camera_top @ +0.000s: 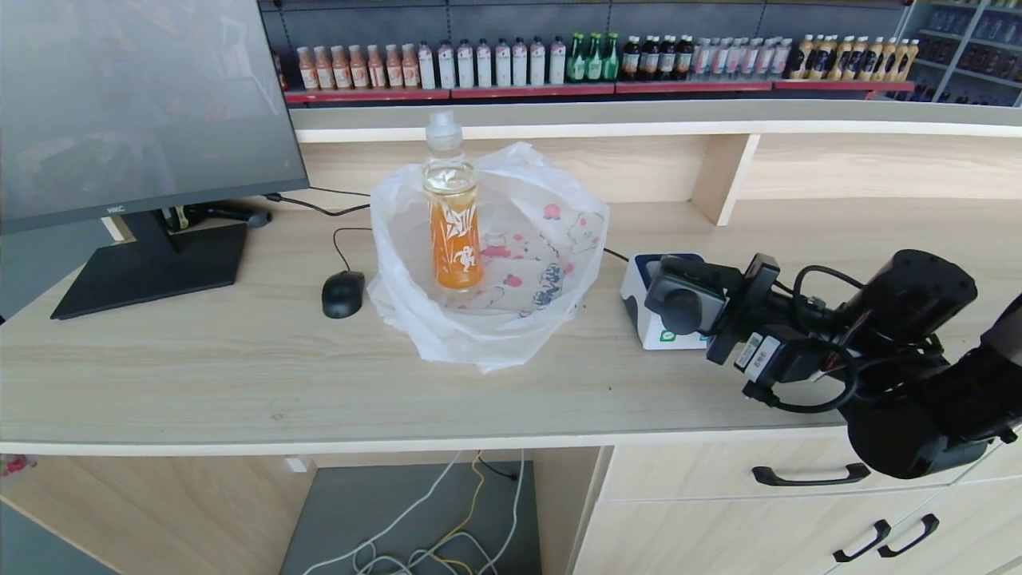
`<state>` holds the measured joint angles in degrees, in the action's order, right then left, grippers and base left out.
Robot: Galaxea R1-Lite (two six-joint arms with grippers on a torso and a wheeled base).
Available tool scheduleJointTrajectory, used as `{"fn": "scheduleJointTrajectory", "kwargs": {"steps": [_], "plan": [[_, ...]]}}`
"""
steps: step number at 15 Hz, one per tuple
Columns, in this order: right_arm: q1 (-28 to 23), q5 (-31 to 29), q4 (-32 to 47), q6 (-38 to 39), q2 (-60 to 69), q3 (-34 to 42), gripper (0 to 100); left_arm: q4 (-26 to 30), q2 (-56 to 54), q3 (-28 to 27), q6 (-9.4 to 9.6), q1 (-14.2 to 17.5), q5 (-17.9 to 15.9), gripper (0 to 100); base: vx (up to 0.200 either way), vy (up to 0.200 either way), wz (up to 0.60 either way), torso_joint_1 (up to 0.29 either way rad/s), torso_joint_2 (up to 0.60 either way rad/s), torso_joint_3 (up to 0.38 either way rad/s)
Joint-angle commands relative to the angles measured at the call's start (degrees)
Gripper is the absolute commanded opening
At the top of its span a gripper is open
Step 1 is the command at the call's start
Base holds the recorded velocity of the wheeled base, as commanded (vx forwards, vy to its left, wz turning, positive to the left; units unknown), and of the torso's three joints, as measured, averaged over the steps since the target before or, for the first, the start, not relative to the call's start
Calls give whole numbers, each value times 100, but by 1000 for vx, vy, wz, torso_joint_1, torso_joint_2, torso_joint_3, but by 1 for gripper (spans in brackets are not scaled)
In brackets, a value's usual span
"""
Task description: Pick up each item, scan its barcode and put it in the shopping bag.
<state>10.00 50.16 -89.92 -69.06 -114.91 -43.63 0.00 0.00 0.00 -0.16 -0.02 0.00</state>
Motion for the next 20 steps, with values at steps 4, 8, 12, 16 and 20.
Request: {"fn": "scheduleJointTrajectory", "kwargs": {"steps": [4,8,12,16,20], "plan": [[2,2,-8,-2,12,65,0,0,0,0,-2,-6,0,100,0,0,0,0,0,0],[2,2,-8,-20,21,127,0,0,0,0,-2,2,0,100,0,0,0,0,0,0],[11,2,-8,-20,30,144,0,0,0,0,-2,2,0,100,0,0,0,0,0,0],[2,2,-8,-20,65,179,0,0,0,0,-2,-6,0,100,0,0,0,0,0,0],[2,2,-8,-20,100,179,0,0,0,0,-2,2,0,100,0,0,0,0,0,0]]}}
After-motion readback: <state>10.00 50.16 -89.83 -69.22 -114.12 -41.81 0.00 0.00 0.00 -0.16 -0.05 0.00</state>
